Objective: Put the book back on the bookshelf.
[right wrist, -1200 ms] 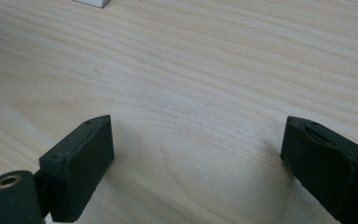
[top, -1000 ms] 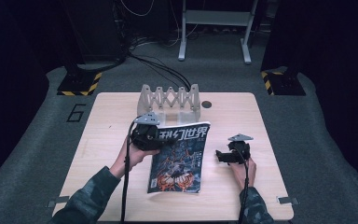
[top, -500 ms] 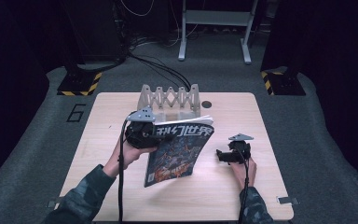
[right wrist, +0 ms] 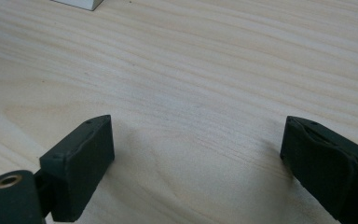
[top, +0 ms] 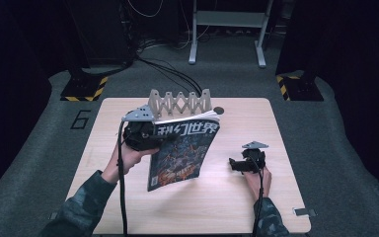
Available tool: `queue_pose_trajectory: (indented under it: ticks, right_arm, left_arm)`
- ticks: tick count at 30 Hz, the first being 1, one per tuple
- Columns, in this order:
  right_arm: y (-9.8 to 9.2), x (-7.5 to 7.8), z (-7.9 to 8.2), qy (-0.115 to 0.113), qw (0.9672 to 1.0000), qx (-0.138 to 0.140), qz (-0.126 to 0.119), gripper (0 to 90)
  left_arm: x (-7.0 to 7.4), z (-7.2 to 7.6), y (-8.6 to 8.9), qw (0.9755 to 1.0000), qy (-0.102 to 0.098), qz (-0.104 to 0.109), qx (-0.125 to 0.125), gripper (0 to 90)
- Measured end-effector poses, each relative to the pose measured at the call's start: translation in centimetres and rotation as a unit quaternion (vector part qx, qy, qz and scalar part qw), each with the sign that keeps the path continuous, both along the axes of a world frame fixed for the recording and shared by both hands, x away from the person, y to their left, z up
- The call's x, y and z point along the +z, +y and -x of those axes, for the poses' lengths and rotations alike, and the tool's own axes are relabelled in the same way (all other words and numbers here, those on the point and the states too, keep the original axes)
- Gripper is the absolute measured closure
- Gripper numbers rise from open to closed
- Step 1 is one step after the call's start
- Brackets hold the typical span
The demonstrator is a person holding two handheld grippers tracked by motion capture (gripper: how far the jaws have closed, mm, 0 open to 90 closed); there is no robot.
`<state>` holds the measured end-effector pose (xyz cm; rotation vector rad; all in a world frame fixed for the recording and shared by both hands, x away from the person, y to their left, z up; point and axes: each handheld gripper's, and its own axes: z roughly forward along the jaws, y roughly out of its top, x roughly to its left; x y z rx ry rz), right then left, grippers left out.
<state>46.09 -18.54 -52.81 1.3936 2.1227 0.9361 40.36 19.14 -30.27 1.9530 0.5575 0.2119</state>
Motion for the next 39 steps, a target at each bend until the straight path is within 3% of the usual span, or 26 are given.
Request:
queue_pose_trajectory:
  ticks: [10,26,34,39]
  right_arm:
    - [0.1,0.0,0.0,-0.004,1.0,-0.005,-0.004,9.0]
    - [0.0,0.0,0.0,-0.002,1.0,-0.002,-0.004,9.1]
    - [0.0,0.0,0.0,0.0,1.0,-0.002,-0.002,9.2]
    - [0.0,0.0,0.0,-0.002,1.0,-0.004,-0.004,9.3]
  left_arm:
    - [0.6,-0.8,2.0,0.9993,-0.008,-0.002,0.037,82.4]
    - [0.8,-2.1,4.4,0.9956,-0.01,0.003,0.094,82.4]
    - [1.1,-2.8,5.3,0.9917,-0.023,-0.002,0.126,82.4]
    - [1.5,-3.3,6.3,0.9877,-0.032,-0.001,0.153,82.4]
